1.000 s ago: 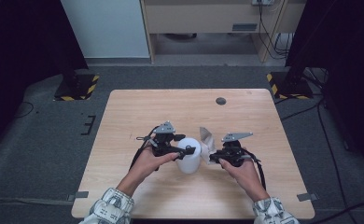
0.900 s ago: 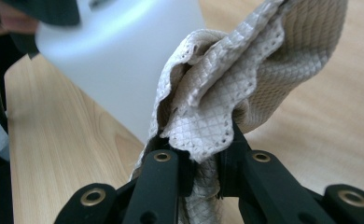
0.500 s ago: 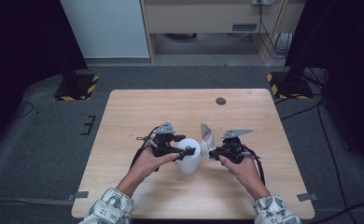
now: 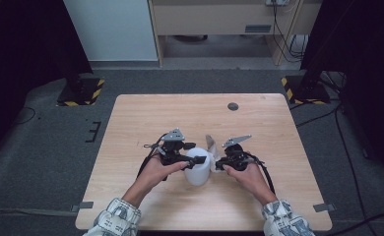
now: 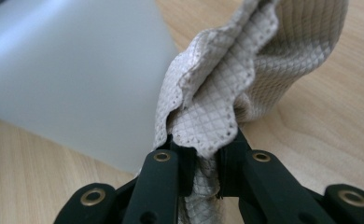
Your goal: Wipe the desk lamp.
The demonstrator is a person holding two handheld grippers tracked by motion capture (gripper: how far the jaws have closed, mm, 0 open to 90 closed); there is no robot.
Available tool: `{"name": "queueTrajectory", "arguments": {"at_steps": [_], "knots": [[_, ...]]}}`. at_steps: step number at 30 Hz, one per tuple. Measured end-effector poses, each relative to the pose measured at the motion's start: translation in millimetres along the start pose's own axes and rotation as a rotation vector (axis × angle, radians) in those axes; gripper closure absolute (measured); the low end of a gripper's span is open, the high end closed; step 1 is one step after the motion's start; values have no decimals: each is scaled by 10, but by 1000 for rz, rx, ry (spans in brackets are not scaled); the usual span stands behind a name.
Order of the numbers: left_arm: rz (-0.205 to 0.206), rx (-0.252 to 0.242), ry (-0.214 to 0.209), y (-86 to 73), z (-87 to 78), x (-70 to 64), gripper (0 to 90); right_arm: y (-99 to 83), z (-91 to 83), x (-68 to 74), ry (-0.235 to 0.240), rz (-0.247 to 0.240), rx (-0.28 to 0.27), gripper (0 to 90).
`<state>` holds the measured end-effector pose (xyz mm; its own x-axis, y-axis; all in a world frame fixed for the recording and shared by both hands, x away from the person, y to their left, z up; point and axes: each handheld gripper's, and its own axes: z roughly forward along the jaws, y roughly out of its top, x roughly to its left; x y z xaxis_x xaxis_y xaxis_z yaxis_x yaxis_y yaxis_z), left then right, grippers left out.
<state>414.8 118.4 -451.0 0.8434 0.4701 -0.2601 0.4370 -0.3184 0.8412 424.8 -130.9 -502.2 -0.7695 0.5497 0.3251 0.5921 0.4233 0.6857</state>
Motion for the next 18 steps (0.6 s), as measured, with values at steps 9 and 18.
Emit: {"name": "queueTrajectory", "arguments": {"at_steps": [9, 18], "knots": [[21, -9, 27, -2, -8, -30, 226, -102, -121, 124, 0, -17, 18, 807], [16, -9, 12, -4, -13, -31, 269, 80, -262, 190, -19, -40, -92, 809]]}}
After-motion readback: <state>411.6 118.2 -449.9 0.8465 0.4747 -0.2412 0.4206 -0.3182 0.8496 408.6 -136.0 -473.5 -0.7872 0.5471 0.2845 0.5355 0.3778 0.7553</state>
